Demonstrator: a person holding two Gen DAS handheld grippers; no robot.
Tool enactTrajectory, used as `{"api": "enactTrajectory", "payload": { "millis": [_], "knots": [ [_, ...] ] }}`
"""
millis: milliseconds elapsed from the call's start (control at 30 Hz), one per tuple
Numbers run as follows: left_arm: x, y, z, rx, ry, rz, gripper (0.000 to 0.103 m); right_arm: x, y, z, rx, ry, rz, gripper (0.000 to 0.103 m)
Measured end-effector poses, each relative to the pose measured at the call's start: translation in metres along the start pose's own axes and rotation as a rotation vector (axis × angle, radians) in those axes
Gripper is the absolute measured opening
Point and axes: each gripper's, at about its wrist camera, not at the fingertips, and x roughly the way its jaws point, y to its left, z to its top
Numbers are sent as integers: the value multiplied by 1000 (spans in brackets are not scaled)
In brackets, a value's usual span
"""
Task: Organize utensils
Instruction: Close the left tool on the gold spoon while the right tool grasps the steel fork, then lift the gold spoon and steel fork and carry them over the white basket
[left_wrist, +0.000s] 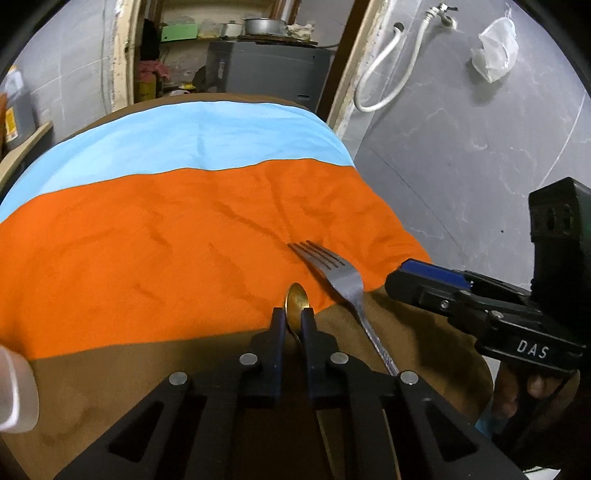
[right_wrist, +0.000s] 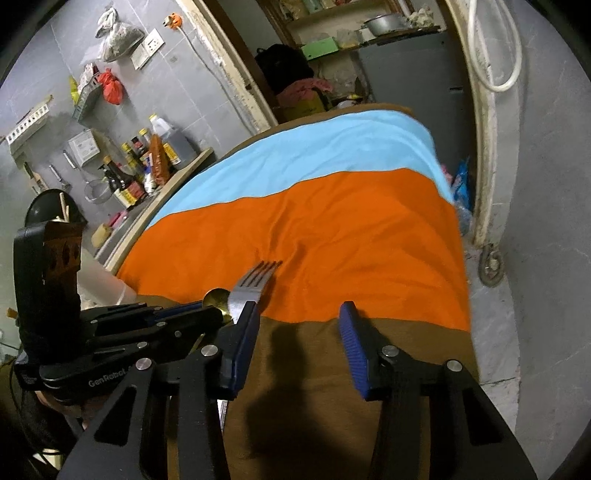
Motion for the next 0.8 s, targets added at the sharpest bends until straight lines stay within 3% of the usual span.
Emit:
{"api": "enactTrajectory", "payload": {
  "millis": [233, 267, 400, 633, 800],
  "knots": [
    [-18, 14, -15, -48, -8, 57, 8, 27, 12, 8, -4, 72, 82, 40],
    [-20, 18, -16, -56, -8, 63, 8, 30, 13, 8, -6, 85, 92, 33],
    [-26, 29, -20, -89, -5, 75, 8, 43, 23, 12, -6, 113, 128, 23],
    [-23, 41, -18, -120, 27, 21, 9, 59, 40, 14, -31, 179, 132, 7],
    [-20, 45, -13, -113, 68, -13, 10, 57, 47, 11, -37, 173, 107, 5]
  ]
}}
